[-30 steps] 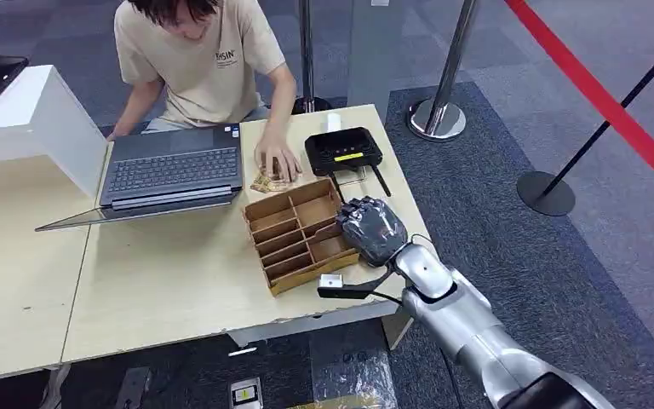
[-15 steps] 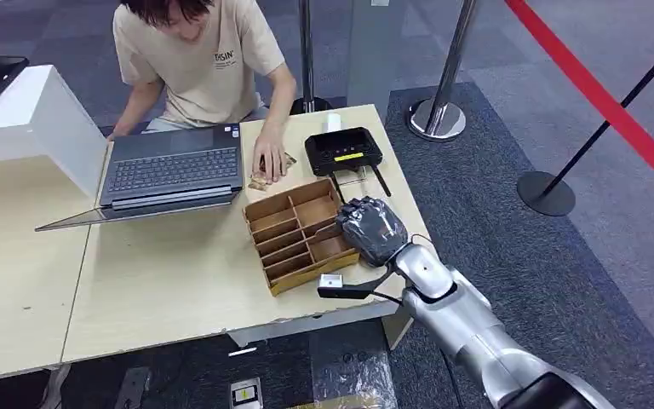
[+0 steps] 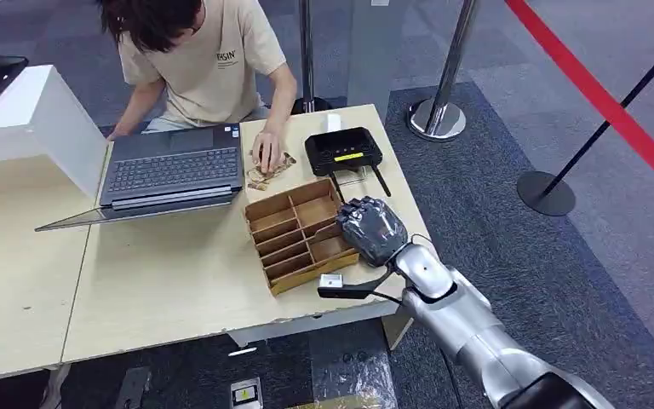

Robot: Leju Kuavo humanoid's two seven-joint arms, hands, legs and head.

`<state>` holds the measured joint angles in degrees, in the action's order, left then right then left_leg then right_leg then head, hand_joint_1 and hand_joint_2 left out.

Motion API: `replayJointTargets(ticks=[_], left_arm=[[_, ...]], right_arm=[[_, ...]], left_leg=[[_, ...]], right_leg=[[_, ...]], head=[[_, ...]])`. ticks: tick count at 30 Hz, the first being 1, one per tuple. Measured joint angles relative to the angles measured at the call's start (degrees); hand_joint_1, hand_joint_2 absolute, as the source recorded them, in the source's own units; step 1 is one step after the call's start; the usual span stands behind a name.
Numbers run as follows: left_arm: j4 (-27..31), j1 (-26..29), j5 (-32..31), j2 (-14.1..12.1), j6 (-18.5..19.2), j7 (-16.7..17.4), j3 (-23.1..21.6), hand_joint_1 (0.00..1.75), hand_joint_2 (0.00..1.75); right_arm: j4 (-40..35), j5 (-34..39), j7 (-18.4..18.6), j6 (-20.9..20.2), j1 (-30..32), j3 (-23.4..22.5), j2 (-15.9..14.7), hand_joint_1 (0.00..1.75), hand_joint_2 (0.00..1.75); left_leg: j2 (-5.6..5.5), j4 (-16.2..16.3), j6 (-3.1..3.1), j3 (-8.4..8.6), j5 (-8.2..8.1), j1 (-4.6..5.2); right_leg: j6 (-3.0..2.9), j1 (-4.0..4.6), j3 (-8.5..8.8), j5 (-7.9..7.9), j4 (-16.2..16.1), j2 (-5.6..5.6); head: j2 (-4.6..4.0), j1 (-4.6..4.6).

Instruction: Pass the card to the sensor for recognition and then transmit it.

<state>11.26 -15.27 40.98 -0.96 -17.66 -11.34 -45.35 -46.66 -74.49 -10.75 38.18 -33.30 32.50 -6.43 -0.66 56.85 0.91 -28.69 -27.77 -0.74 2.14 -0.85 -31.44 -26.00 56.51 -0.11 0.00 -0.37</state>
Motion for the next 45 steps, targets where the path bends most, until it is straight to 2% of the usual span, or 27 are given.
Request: replayJointTargets(ticks=[45], left_arm=[[0.0,0.0,0.0,0.0,0.0,0.0,0.0,0.00,1.75]], right_arm=[[0.0,0.0,0.0,0.0,0.0,0.0,0.0,1.13,1.75]], left_leg=[[0.00,0.0,0.00,0.00,0.00,0.00]], right_leg=[[0.00,0.00,0.00,0.00,0.0,0.00]], head=[[0.00,0.00]])
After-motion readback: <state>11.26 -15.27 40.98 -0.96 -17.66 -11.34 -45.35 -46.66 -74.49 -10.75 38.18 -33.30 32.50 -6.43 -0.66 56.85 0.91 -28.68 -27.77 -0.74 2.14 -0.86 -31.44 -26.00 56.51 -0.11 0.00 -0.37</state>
